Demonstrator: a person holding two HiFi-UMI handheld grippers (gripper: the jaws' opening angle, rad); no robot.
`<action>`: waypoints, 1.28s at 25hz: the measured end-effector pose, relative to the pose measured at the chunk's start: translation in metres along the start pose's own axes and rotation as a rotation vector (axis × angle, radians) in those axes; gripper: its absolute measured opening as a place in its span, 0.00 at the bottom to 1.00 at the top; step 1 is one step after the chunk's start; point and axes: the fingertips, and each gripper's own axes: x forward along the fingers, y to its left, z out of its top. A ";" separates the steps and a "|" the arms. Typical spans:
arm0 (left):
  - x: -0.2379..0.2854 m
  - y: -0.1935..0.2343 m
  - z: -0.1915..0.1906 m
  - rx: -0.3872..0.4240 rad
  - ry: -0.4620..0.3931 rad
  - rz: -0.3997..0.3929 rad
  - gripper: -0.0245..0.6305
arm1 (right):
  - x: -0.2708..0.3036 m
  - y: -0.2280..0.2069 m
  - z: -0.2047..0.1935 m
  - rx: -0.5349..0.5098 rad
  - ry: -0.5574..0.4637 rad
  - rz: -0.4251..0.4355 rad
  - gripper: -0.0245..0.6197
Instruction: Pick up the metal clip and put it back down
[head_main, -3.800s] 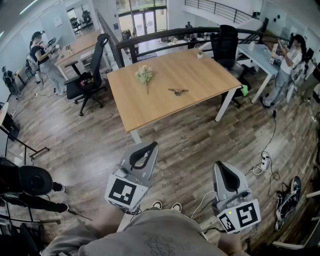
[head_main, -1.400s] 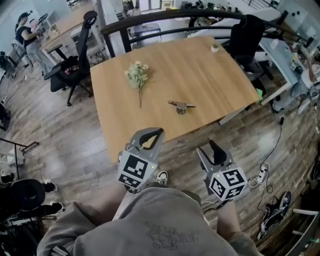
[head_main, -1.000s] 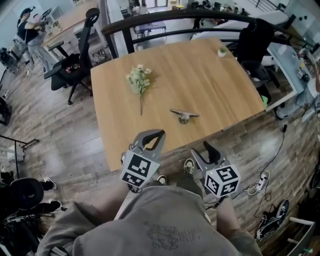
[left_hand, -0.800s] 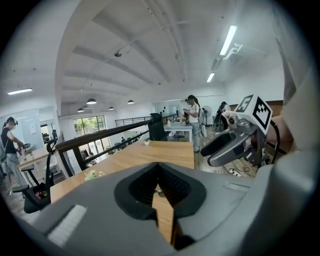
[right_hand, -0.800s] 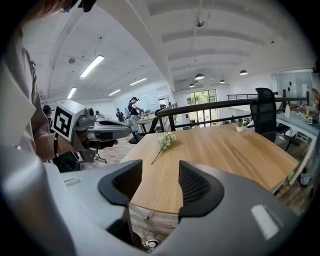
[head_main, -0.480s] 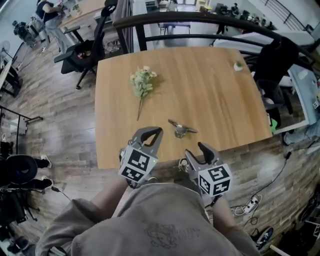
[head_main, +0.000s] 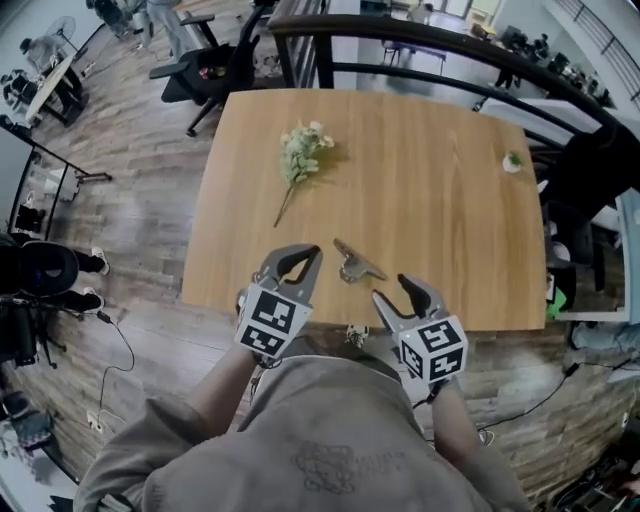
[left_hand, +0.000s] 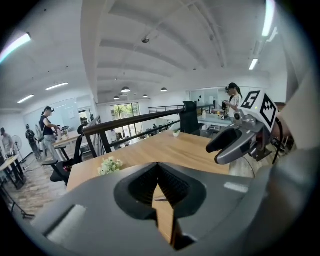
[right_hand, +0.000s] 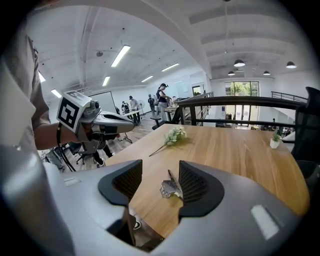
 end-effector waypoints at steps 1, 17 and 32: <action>0.001 -0.001 0.000 -0.009 0.003 0.017 0.04 | 0.001 -0.003 0.000 -0.012 0.004 0.014 0.37; -0.011 0.011 -0.014 -0.070 0.046 0.078 0.04 | 0.026 -0.004 0.005 -0.034 0.041 0.073 0.37; 0.003 0.028 -0.048 -0.090 0.111 0.008 0.04 | 0.075 -0.008 -0.030 -0.010 0.220 0.001 0.37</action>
